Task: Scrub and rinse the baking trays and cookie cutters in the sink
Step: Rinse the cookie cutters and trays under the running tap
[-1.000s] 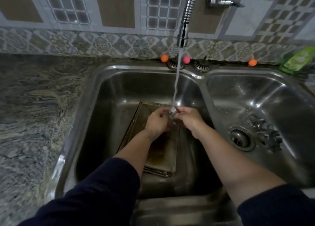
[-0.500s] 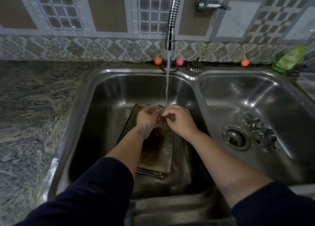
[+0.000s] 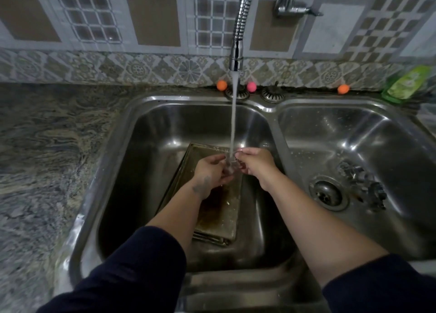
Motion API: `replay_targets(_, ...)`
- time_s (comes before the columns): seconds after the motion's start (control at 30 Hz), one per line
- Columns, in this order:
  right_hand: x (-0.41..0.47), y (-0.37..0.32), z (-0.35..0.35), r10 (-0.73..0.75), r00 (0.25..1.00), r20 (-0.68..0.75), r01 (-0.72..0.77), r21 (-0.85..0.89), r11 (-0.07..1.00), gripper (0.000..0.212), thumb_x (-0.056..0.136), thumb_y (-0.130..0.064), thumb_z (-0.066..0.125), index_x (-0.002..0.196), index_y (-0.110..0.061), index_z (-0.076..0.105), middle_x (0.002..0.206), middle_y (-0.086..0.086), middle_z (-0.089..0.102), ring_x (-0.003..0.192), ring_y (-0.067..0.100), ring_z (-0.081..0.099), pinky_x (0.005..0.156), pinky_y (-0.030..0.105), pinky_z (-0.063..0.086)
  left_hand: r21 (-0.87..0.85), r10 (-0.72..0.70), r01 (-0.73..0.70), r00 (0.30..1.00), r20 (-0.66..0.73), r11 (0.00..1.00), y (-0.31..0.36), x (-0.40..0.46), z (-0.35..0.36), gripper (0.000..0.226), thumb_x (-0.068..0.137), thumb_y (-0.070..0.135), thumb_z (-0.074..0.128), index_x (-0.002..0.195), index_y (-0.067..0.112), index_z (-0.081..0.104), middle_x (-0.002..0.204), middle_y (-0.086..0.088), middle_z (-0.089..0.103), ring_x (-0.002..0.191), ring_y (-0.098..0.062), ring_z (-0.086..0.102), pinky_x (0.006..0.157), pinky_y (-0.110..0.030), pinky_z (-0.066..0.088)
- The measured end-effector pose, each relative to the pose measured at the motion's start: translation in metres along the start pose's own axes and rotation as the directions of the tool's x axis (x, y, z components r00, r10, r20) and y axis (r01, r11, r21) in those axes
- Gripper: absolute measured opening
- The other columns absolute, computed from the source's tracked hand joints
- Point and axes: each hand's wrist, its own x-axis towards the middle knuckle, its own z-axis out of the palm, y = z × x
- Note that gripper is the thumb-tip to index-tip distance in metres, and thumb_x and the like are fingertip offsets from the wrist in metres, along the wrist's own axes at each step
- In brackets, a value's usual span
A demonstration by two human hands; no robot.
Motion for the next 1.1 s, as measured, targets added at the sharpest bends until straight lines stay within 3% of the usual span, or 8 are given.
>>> replay_targets(0.1,0.000,-0.002,-0.004,-0.052,0.999,-0.009,0.051,-0.044,0.998,0.015,0.091,-0.012,0.063,0.104,-0.015,0.069,0.089,-0.001,0.068,0.076,0.010,0.061,0.065,0.021,0.050,-0.007,0.029,-0.028,0.999,0.014,1.000,0.001,-0.004,0.004,0.036,0.097,0.001,0.048,0.131,0.012,0.052,0.109,-0.012,0.068,0.088,-0.020,0.070,0.059,-0.025,0.058)
replay_targets(0.23,0.000,-0.003,-0.006,-0.115,0.992,-0.048,0.110,-0.095,0.989,0.016,0.092,-0.015,0.061,0.102,-0.024,0.069,0.107,0.001,0.068,0.097,0.017,0.065,0.088,0.034,0.054,-0.079,0.095,-0.096,0.995,-0.017,0.992,0.003,-0.008,0.014,0.022,0.098,0.005,0.048,0.115,0.017,0.057,0.092,-0.006,0.067,0.074,-0.015,0.066,0.072,-0.031,0.060)
replay_targets(0.3,0.000,-0.003,-0.005,-0.100,0.994,-0.034,0.098,-0.051,0.994,0.018,0.094,-0.012,0.058,0.103,-0.025,0.067,0.110,0.003,0.068,0.099,0.019,0.065,0.087,0.034,0.056,-0.024,0.170,-0.172,0.983,-0.066,0.985,0.005,-0.007,0.016,0.014,0.098,0.012,0.051,0.107,0.020,0.058,0.092,-0.004,0.068,0.074,-0.014,0.067,0.075,-0.033,0.060)
replay_targets(0.5,-0.003,-0.010,0.010,0.000,1.000,0.009,-0.001,0.109,0.994,0.023,0.094,-0.009,0.057,0.112,-0.019,0.067,0.109,0.003,0.068,0.094,0.018,0.067,0.077,0.028,0.057,0.116,0.280,-0.262,0.942,-0.187,0.958,0.007,-0.009,0.007,0.031,0.097,0.009,0.054,0.126,0.020,0.058,0.106,-0.008,0.067,0.094,-0.021,0.069,0.079,-0.035,0.059)
replay_targets(0.7,-0.004,-0.016,0.024,0.084,0.996,-0.001,-0.083,0.142,0.986,0.021,0.094,-0.010,0.056,0.108,-0.018,0.069,0.105,0.003,0.069,0.092,0.018,0.066,0.075,0.026,0.056,0.357,0.489,-0.413,0.858,-0.156,0.838,0.011,-0.015,-0.010,0.035,0.093,0.010,0.059,0.127,0.021,0.060,0.101,0.008,0.065,0.093,-0.005,0.064,0.089,-0.027,0.054)
replay_targets(0.8,-0.005,-0.018,0.026,0.096,0.995,0.013,-0.097,0.198,0.975,0.020,0.096,-0.009,0.052,0.097,-0.021,0.068,0.098,0.001,0.068,0.088,0.015,0.066,0.070,0.022,0.054,0.366,0.519,-0.444,0.844,-0.135,0.818,0.013,-0.017,-0.011,0.036,0.092,0.005,0.059,0.124,0.021,0.061,0.103,0.007,0.067,0.092,-0.002,0.063,0.086,-0.021,0.053)
replay_targets(0.97,0.000,-0.018,0.023,0.105,0.994,0.012,-0.105,0.249,0.963,0.020,0.095,-0.010,0.053,0.102,-0.020,0.069,0.104,0.004,0.070,0.094,0.018,0.067,0.085,0.031,0.055,0.347,0.516,-0.457,0.851,-0.097,0.819,0.014,-0.016,-0.005,0.038,0.091,0.001,0.058,0.123,0.022,0.060,0.099,0.010,0.064,0.092,-0.001,0.062,0.075,-0.012,0.052)
replay_targets(1.1,0.002,-0.018,0.017,0.133,0.991,0.021,-0.133,0.335,0.933,0.016,0.094,-0.017,0.057,0.105,-0.020,0.068,0.105,0.005,0.070,0.096,0.020,0.067,0.089,0.034,0.054,0.381,0.531,-0.474,0.846,-0.054,0.794,0.012,-0.014,0.003,0.034,0.089,0.000,0.061,0.111,0.026,0.064,0.100,0.011,0.066,0.099,-0.007,0.064,0.086,-0.022,0.054)
